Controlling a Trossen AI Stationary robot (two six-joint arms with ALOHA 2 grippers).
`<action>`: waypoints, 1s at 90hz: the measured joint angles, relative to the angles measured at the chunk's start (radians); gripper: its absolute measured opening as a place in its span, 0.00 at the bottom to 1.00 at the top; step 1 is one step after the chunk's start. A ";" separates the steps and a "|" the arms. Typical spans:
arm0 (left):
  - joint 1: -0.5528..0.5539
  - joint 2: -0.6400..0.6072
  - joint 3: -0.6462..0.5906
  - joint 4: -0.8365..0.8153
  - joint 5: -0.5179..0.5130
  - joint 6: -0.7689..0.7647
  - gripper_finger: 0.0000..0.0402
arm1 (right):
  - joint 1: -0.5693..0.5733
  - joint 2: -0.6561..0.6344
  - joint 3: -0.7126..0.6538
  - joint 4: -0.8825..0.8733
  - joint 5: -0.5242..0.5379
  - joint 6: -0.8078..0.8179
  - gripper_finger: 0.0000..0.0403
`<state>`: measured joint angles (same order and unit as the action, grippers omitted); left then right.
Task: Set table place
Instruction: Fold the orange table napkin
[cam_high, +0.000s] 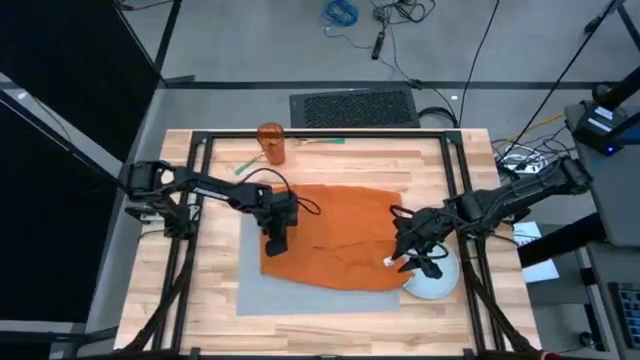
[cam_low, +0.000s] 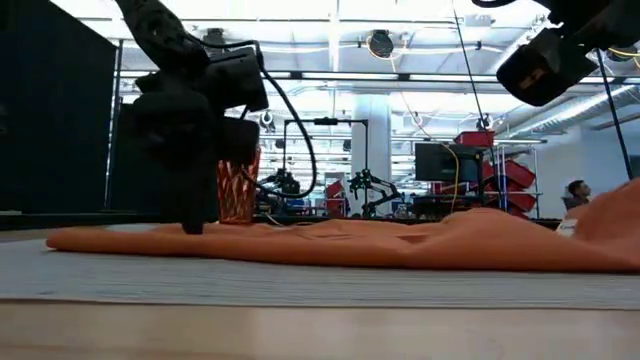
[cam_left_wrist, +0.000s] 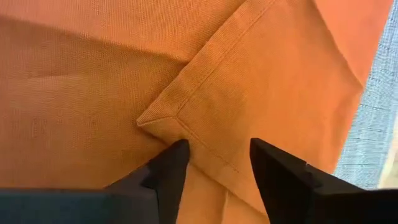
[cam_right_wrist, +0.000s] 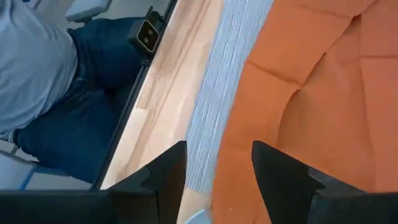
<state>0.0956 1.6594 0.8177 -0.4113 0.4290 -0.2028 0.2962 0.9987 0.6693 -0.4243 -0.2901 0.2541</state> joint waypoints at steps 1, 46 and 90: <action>0.000 -0.001 0.000 0.001 -0.002 0.000 0.37 | 0.000 0.001 0.000 0.000 0.001 -0.002 0.41; 0.006 -0.005 0.002 0.040 0.037 -0.015 0.21 | 0.000 0.012 0.000 -0.007 0.014 -0.016 0.41; 0.088 -0.006 0.036 0.035 -0.040 0.091 0.21 | -0.005 0.012 0.000 -0.007 0.029 -0.031 0.41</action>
<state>0.1838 1.6535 0.8541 -0.3762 0.3889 -0.1121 0.2916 1.0107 0.6693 -0.4309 -0.2611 0.2230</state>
